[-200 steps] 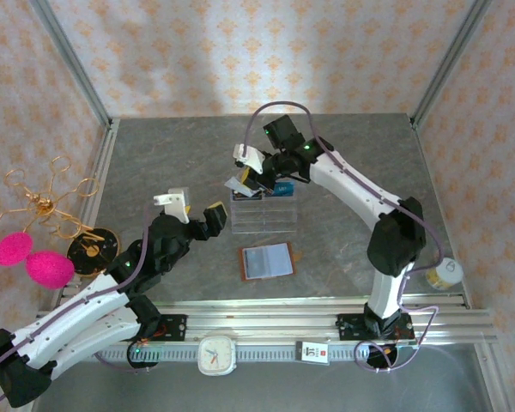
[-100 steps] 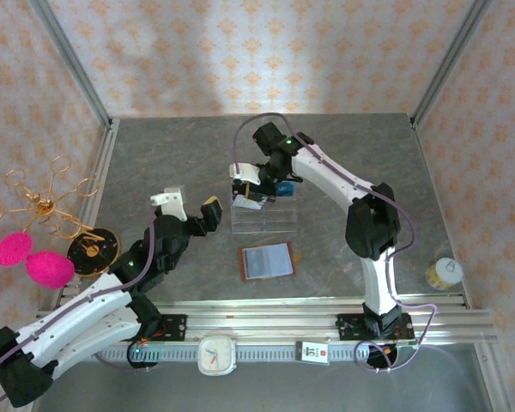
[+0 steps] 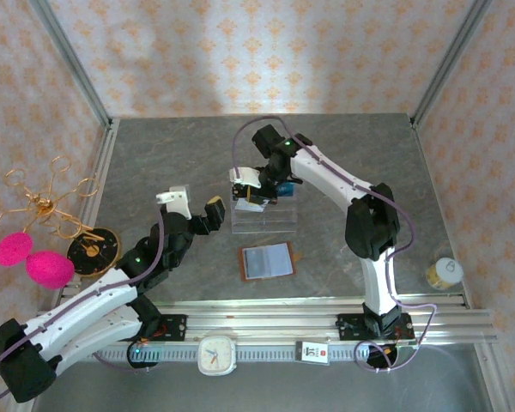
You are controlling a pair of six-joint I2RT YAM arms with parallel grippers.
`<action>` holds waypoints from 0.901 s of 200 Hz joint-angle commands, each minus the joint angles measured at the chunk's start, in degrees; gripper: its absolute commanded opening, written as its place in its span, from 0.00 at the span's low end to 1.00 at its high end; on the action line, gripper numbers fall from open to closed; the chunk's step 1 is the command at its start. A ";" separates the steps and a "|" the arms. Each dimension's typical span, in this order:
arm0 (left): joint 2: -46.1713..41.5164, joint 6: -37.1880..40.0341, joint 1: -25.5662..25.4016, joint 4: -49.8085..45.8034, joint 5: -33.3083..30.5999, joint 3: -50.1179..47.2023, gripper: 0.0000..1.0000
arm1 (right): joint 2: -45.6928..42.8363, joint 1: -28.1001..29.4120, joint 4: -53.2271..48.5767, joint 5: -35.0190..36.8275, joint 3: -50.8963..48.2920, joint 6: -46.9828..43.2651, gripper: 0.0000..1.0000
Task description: Take the credit cards out of the card holder
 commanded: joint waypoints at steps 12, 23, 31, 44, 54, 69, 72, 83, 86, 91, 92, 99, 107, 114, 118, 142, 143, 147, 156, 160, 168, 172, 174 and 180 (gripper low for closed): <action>0.07 1.23 0.62 1.93 0.74 -0.67 0.99 | 1.52 0.40 0.06 2.24 0.84 -0.41 0.00; 0.20 1.33 0.71 2.01 0.76 -0.67 0.99 | 1.96 0.53 0.08 2.58 0.95 -0.38 0.00; 0.29 1.34 0.82 2.15 0.90 -0.67 0.99 | 2.22 0.69 0.38 2.97 0.91 -0.14 0.00; 0.42 1.43 0.93 2.44 1.05 -0.75 0.99 | 2.66 0.88 0.77 3.39 0.70 0.04 0.00; 0.60 1.44 0.91 2.55 1.24 -0.75 0.99 | 3.01 1.21 1.66 4.12 0.56 0.68 0.00; 0.77 1.44 1.01 2.72 1.51 -0.76 0.99 | 3.63 1.87 3.10 5.87 0.29 1.60 0.00; 0.80 1.43 1.00 2.77 1.55 -0.76 0.99 | 3.77 2.00 3.23 6.13 0.25 1.71 0.00; 0.78 1.38 1.08 2.98 1.69 -0.84 0.99 | 4.12 2.44 4.23 7.00 -0.05 2.30 0.00; 0.78 1.46 1.06 3.11 1.79 -0.84 0.99 | 4.27 2.58 4.50 7.38 -0.14 2.54 0.00; 0.78 1.44 1.09 3.15 1.87 -0.92 0.99 | 4.41 2.71 4.98 7.74 -0.27 2.84 0.00; 0.78 1.45 1.12 3.11 1.91 -0.93 0.99 | 4.47 2.72 5.09 7.82 -0.32 2.90 0.00; 0.78 1.46 1.08 3.11 2.09 -0.97 0.99 | 4.67 2.97 5.57 8.36 -0.54 3.26 0.00; 0.78 1.42 1.08 3.08 2.33 -0.85 0.99 | 4.80 3.15 6.10 8.97 -0.78 3.62 0.00; 0.74 1.47 1.19 3.07 2.55 -0.85 0.99 | 4.85 3.31 6.49 9.39 -1.21 3.93 0.00; 0.75 1.44 1.19 3.07 2.71 -0.88 0.99 | 4.87 3.46 6.74 9.68 -1.32 4.14 0.00; 0.78 1.35 1.28 3.07 3.48 -0.93 0.99 | 4.80 4.05 8.16 10.27 -2.22 4.84 0.00; 0.78 1.32 1.26 3.07 3.51 -0.93 0.99 | 4.76 4.09 8.22 10.27 -2.22 4.83 0.00; 0.78 1.32 1.27 3.15 3.61 -0.98 0.99 | 4.71 4.13 8.47 10.23 -2.28 5.03 0.02; 0.71 1.31 1.27 3.10 3.89 -1.03 0.99 | 4.67 4.27 9.24 10.02 -2.10 5.64 0.10; 0.74 1.28 1.25 3.08 3.91 -1.12 0.99 | 4.60 4.31 9.62 10.01 -2.05 6.09 0.16; 0.69 1.06 1.27 3.07 4.14 -1.15 0.99 | 4.39 4.43 10.56 9.74 -1.80 6.98 0.26; 0.69 1.03 1.32 3.10 4.27 -1.11 0.99 | 4.29 4.41 10.80 9.60 -1.58 7.43 0.29; 0.73 0.92 1.32 3.12 4.29 -1.15 0.99 | 4.19 4.43 10.95 9.49 -1.49 7.51 0.30; 0.62 0.77 1.32 3.23 4.62 -1.23 0.99 | 3.95 4.42 11.21 9.02 -1.14 8.07 0.33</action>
